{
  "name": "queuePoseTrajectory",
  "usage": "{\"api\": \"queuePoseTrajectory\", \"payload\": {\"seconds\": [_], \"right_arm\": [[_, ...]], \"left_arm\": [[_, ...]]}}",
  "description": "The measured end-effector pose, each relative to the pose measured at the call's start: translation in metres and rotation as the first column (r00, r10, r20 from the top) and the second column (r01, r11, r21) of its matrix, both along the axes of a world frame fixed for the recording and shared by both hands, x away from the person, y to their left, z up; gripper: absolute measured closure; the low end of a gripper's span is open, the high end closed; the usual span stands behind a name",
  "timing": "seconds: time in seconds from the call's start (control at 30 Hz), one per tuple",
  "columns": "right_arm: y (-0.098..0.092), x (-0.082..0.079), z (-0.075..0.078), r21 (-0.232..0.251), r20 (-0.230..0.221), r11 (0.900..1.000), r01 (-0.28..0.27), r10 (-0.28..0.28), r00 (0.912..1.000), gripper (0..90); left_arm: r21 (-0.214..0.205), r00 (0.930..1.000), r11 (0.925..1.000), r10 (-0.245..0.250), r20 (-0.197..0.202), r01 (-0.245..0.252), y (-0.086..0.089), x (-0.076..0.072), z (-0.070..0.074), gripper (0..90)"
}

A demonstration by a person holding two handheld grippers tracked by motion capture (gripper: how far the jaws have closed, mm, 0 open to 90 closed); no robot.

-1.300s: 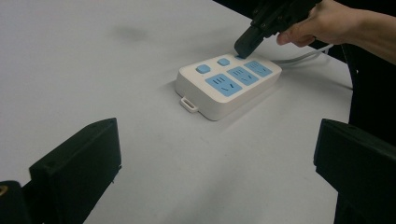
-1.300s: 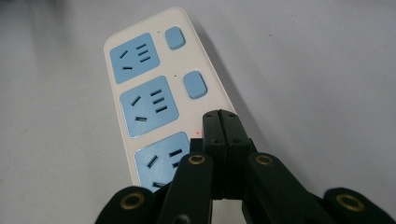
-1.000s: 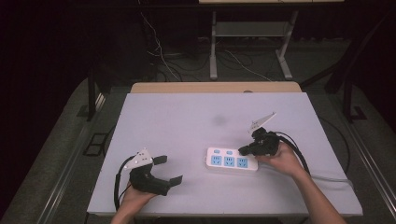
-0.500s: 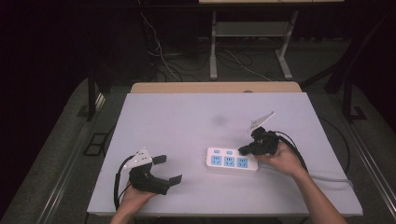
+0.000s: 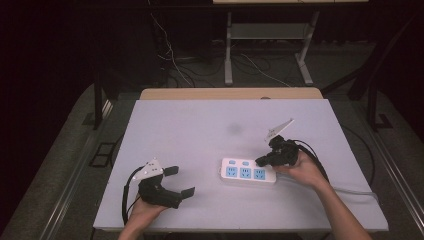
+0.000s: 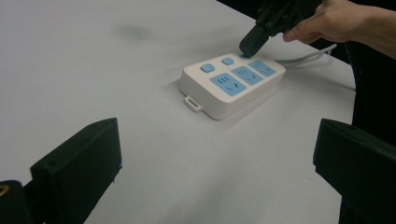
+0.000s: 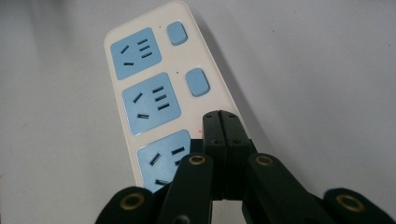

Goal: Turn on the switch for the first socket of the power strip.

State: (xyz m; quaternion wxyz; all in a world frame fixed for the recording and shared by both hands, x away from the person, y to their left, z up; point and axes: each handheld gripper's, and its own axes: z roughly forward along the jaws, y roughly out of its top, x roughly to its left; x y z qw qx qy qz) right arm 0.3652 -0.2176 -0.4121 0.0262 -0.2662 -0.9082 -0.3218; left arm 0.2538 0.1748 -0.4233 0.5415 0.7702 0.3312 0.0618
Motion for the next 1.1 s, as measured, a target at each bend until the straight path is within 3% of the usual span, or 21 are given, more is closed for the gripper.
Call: {"api": "queuePoseTrajectory", "payload": {"seconds": [0.4, 0.97, 1.1], "right_arm": [[-0.011, -0.007, 0.015, 0.04, 0.028, 0.999, 0.019, -0.02, 0.9994, 90.0], [-0.042, -0.026, 0.042, 0.091, 0.052, 0.9921, 0.086, -0.091, 0.9945, 89.3], [-0.051, -0.032, 0.047, 0.116, 0.053, 0.9857, 0.121, -0.128, 0.9903, 80.2]], "left_arm": [[-0.005, 1.0, 1.0, -0.003, 0.002, 0.003, -0.001, -0.001, 0.0, 0.0], [-0.005, 1.0, 1.0, -0.005, 0.004, 0.005, -0.001, -0.002, 0.001, 0.0], [-0.011, 1.0, 0.9999, -0.003, 0.002, 0.003, -0.001, -0.002, 0.001, 0.0]]}}
